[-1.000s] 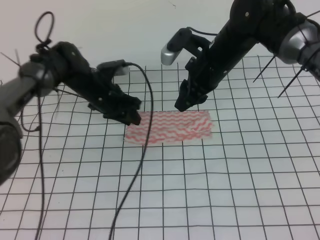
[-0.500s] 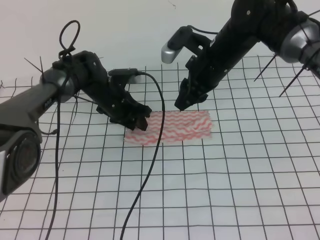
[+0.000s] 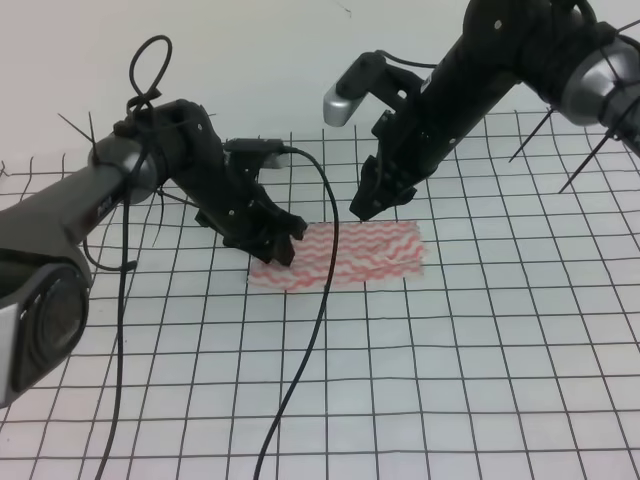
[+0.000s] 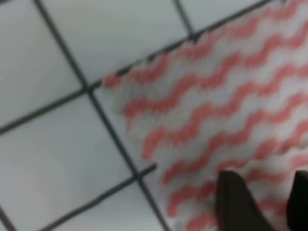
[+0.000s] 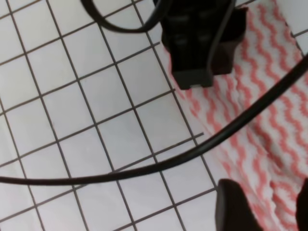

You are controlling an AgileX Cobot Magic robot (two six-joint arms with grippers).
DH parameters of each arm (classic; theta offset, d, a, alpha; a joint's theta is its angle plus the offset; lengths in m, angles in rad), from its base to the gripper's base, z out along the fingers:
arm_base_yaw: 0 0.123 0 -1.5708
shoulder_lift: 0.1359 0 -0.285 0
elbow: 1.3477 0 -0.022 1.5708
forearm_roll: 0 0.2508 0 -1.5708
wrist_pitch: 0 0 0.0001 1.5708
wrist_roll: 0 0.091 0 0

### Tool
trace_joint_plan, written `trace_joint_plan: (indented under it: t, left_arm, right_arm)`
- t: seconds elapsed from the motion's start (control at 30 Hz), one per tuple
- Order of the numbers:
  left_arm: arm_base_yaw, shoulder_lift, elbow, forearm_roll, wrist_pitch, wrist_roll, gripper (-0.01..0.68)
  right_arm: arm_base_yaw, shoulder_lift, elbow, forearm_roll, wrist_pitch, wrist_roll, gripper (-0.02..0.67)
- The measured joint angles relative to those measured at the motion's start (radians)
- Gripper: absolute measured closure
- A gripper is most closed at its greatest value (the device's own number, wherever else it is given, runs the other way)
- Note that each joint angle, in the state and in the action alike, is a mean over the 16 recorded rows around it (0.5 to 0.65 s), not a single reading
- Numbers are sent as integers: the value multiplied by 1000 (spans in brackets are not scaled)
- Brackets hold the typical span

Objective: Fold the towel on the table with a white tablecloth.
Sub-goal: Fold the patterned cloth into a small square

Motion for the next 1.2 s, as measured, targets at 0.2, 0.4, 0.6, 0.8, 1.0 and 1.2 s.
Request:
trace_joint_plan:
  t: [0.2,0.4,0.6,0.8,1.0,1.2]
  left_arm:
    - [-1,24,-1,6,13,6,548]
    - [-1,35,-11,1,23,13,617]
    - [0,25,-43,-4,36,17,666]
    - [1,14,-81,-6,54,12,607]
    - [1,15,-105,-4,72,-4,481]
    - [1,24,-109,-7,80,-21,363]
  right_arm:
    - [0,-1,0,1,1,0,366]
    - [0,-2,0,1,1,0,366]
    - [0,-2,0,1,2,1,367]
    - [0,-2,0,1,2,1,367]
    - [0,-2,0,1,2,2,367]
    - [0,-2,0,2,2,2,367]
